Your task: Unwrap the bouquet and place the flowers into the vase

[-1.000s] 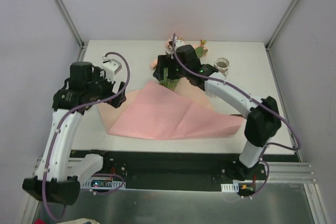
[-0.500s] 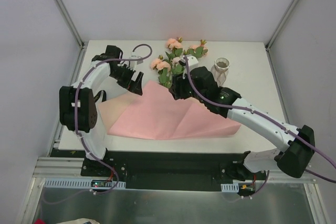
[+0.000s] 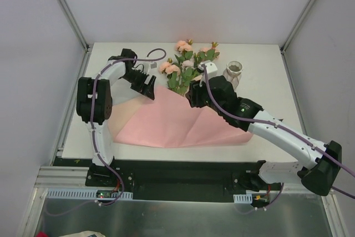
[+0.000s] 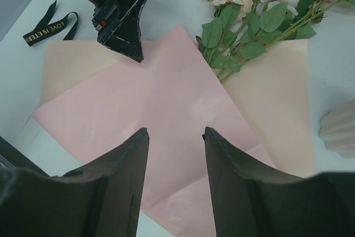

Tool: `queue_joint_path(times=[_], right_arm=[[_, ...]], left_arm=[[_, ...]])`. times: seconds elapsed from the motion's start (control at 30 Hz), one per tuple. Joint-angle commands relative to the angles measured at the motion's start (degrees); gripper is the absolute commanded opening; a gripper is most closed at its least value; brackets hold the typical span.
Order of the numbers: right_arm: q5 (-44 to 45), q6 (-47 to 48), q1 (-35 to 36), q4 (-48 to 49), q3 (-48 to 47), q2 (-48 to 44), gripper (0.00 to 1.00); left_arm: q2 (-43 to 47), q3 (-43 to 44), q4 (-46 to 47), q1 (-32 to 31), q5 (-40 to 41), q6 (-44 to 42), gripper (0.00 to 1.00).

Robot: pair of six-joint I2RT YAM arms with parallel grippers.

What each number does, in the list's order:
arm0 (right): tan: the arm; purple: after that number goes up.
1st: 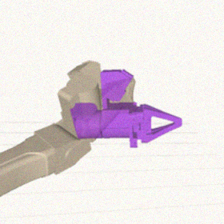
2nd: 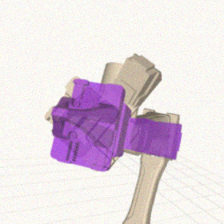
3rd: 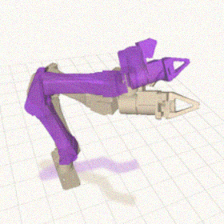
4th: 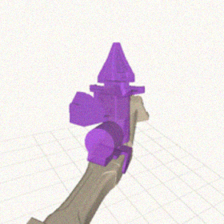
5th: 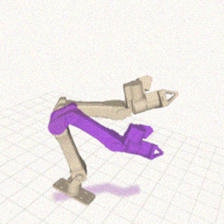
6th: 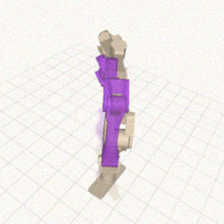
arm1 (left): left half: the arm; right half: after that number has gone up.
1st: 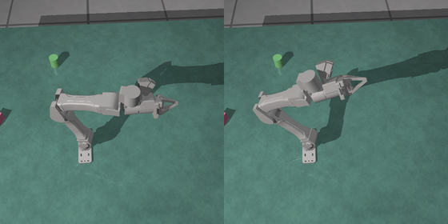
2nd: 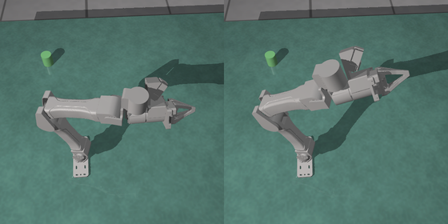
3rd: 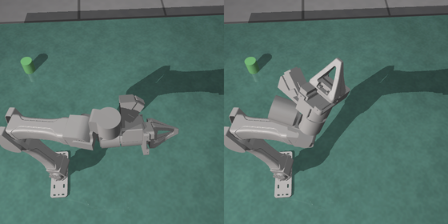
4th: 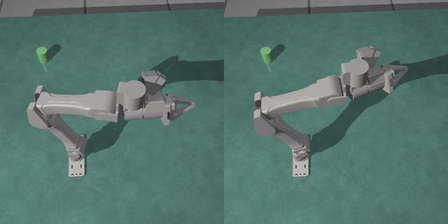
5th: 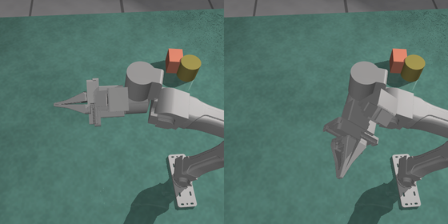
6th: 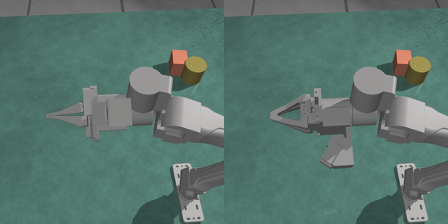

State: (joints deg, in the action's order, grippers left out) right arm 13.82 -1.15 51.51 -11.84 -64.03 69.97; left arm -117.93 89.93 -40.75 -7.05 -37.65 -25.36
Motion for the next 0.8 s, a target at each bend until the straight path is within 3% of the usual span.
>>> queue_joint_path(times=[0.0,0.4,0.57,0.63,0.77], right_arm=[[1.91,0.71,0.09,1.29,-0.04,-2.47,0.47],[1.73,0.71,0.17,1.38,0.66,-4.14,0.45],[1.2,0.8,0.7,1.38,0.57,-3.71,0.45],[1.2,0.71,0.88,1.29,0.75,-3.35,0.45],[1.38,0.71,1.14,1.64,1.45,-3.18,0.45]], left_arm=[[-1.69,2.62,-0.56,-0.86,-3.05,-1.62,0.84],[-3.71,2.27,-0.64,-2.27,-4.28,-1.62,0.83],[-2.13,2.97,4.25,-2.62,6.16,1.18,0.86],[-0.56,2.71,6.81,-2.71,11.95,2.94,0.92],[2.09,2.44,11.04,-2.71,15.15,4.1,0.99]])
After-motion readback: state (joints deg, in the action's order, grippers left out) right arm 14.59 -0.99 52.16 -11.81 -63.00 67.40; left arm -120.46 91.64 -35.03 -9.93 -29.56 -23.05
